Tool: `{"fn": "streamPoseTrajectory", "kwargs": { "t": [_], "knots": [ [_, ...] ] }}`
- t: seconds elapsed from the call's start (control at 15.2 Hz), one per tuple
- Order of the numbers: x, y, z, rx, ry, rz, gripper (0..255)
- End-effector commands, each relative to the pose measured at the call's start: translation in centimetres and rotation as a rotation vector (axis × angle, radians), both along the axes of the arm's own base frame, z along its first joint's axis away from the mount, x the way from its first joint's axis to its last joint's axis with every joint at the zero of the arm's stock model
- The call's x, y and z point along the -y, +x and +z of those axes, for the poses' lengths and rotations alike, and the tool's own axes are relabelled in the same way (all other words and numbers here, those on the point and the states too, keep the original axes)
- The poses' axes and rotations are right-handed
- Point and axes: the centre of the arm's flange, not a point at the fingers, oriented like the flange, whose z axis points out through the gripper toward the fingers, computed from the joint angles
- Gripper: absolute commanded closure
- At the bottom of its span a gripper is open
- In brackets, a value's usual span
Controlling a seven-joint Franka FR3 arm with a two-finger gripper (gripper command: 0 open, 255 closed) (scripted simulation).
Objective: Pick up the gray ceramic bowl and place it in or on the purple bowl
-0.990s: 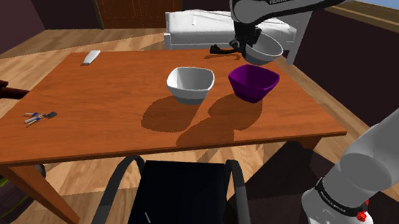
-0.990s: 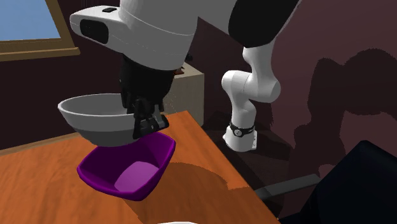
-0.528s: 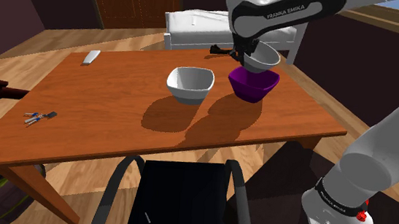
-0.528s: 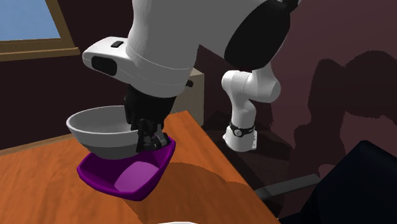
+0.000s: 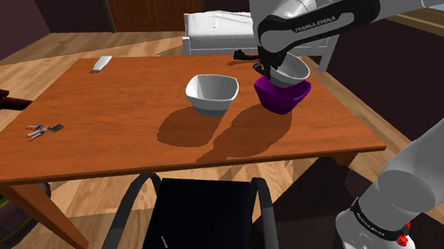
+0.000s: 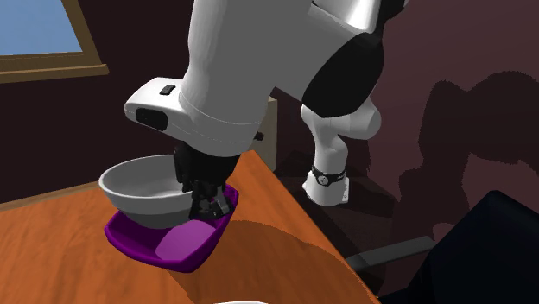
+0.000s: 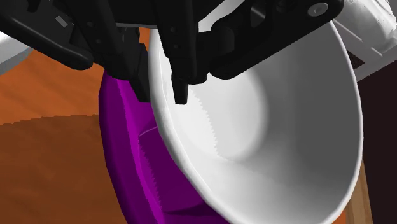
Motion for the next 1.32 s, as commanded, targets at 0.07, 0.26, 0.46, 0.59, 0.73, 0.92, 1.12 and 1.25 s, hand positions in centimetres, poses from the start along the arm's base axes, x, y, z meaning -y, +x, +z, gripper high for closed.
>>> {"fn": "streamPoseTrajectory", "kwargs": {
  "t": [0.07, 0.26, 0.46, 0.59, 0.73, 0.92, 1.12, 1.25],
  "knots": [
    [0.0, 0.0, 0.0, 0.001, 0.0, 0.0, 255],
    [0.0, 0.0, 0.0, 0.001, 0.0, 0.0, 0],
    [0.0, 0.0, 0.0, 0.001, 0.0, 0.0, 0],
    [0.0, 0.0, 0.0, 0.001, 0.0, 0.0, 0],
    [-1.1, -0.1, 2.4, 0.001, 0.0, 0.0, 0],
    [-2.1, -0.2, 4.5, 0.001, 0.0, 0.0, 0],
    [-2.1, -0.2, 4.5, 0.001, 0.0, 0.0, 0],
    [-2.1, -0.2, 4.5, 0.001, 0.0, 0.0, 0]
  ]
}}
